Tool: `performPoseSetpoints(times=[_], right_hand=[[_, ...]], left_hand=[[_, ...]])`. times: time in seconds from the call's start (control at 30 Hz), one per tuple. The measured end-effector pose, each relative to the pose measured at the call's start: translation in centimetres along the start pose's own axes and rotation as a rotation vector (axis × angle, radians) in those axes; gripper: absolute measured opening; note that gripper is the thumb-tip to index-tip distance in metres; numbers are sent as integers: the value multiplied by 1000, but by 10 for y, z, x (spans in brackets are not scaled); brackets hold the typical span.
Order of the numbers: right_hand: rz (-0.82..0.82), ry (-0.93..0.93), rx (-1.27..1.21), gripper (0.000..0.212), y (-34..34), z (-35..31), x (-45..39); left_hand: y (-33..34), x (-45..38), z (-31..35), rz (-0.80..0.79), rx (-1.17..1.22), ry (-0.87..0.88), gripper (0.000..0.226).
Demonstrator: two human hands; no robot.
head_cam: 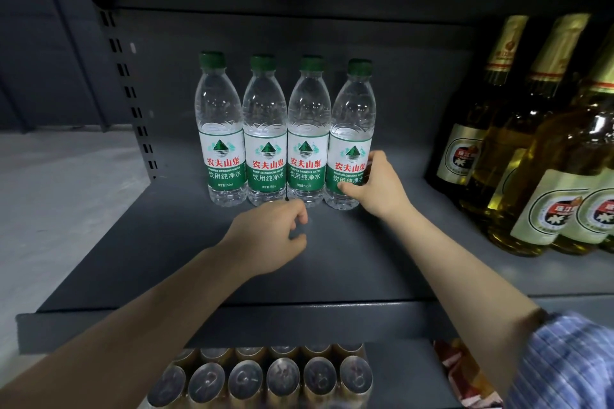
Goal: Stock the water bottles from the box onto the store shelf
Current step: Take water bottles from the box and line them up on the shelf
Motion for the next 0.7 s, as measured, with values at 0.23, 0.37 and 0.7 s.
performPoseSetpoints(times=[0.23,0.37,0.7], right_hand=[[1,-21,161,69,-11,4,16],[3,-15,229,67,-27,11,29],[-10,-96,327,48,-64,10,76]], left_hand=[[-4,8,10,-1,-17,-18,22],[-8,12,19,-10,-45,-39,24],[-21,37,60,66,-110,-83,23]])
Point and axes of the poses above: each hand's wrist, its own x-axis away from the middle knuckle, its own y-axis out of the palm, z = x × y, the point moved 9 cm from there along -x, towards the middle knuckle, and after that the axes turned 11 degrees about y, right-handed, at the moved point
